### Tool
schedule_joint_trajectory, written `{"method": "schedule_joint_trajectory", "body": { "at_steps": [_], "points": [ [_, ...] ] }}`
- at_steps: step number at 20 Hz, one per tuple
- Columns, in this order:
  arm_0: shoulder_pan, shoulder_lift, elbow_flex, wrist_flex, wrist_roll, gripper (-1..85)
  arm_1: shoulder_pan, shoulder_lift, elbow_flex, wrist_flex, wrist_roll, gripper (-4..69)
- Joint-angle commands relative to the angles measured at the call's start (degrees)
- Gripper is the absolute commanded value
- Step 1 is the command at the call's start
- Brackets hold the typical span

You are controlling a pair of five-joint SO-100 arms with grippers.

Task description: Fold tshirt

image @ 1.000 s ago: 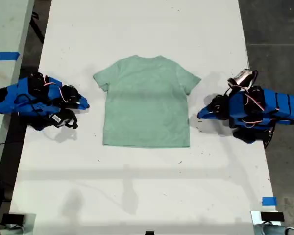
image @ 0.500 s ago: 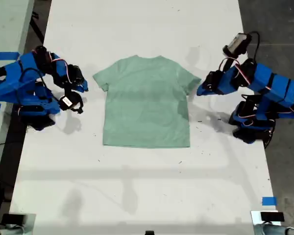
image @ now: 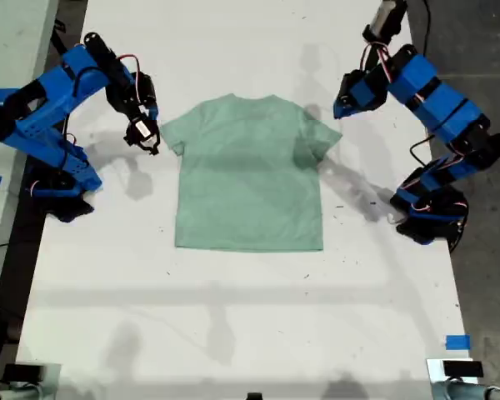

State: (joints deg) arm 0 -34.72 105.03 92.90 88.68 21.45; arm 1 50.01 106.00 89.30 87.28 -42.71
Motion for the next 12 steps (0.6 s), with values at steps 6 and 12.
{"method": "schedule_joint_trajectory", "body": {
  "at_steps": [6,12],
  "points": [
    [-4.0,-7.6,-12.8,4.0,3.9,0.0,5.6,-3.6,-10.5,1.8,-7.8,5.7],
    [-3.3,-7.7,-12.8,3.7,3.9,0.4,8.1,-4.7,-3.1,-1.4,-14.1,32.1]
  ]
}}
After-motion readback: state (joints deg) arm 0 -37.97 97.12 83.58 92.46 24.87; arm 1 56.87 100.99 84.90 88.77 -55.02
